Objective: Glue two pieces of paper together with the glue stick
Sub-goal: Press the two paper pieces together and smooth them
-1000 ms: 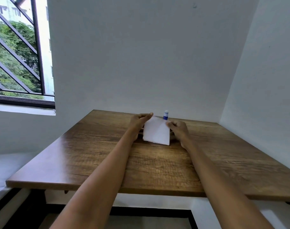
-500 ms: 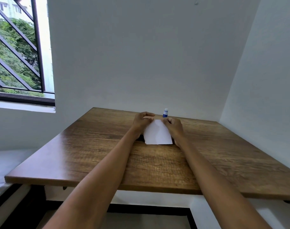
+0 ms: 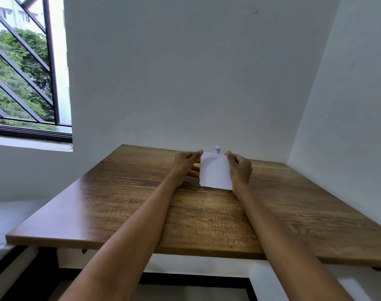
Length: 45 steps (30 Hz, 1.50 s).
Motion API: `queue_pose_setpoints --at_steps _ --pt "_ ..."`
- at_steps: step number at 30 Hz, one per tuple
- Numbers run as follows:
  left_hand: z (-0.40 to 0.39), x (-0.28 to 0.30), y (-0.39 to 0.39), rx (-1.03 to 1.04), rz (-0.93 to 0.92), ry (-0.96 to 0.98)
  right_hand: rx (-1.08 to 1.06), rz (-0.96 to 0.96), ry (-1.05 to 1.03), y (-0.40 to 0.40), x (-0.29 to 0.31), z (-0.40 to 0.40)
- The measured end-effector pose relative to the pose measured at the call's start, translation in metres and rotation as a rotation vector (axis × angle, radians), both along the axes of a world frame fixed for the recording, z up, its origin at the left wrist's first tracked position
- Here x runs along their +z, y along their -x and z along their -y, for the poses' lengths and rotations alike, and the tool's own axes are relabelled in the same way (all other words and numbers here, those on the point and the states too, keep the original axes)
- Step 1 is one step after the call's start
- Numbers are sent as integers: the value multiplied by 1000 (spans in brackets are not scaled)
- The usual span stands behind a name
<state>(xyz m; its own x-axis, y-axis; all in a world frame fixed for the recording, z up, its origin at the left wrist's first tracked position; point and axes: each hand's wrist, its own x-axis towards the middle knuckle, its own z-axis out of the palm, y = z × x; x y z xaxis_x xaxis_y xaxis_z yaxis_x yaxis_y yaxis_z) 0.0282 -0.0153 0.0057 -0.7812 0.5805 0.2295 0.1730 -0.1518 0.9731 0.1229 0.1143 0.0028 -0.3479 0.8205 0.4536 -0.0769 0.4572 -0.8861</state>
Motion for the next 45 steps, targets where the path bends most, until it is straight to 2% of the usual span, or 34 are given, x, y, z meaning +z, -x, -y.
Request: queue_pose_setpoints --at_steps 4,6,10,13,17,19,24,30,36,41,45 --pt "0 -3 -2 -126 11 119 7 -29 -52 0 2 3" --pt "1 -2 0 -65 40 70 111 -19 -26 0 3 5" --pt "2 -3 5 152 26 -39 374 169 48 5 -1 9" --pt "2 -3 7 228 10 -55 342 152 48 8 -4 7" --pt "-1 -2 3 247 9 -32 195 148 -30 8 -6 3" --pt "0 -1 3 253 7 -33 194 152 -16 8 -5 7" --pt "3 0 -2 -60 34 27 138 64 12 4 -2 7" --pt "5 -2 -5 137 27 54 337 51 264 -10 1 -4" --pt "-2 -4 -17 211 -249 248 178 29 208 -19 -1 -13" --pt "-38 -1 -32 177 -392 285 -42 33 133 -29 -5 -39" --pt "-87 -5 -53 149 -319 285 -193 197 62 -43 -5 -76"
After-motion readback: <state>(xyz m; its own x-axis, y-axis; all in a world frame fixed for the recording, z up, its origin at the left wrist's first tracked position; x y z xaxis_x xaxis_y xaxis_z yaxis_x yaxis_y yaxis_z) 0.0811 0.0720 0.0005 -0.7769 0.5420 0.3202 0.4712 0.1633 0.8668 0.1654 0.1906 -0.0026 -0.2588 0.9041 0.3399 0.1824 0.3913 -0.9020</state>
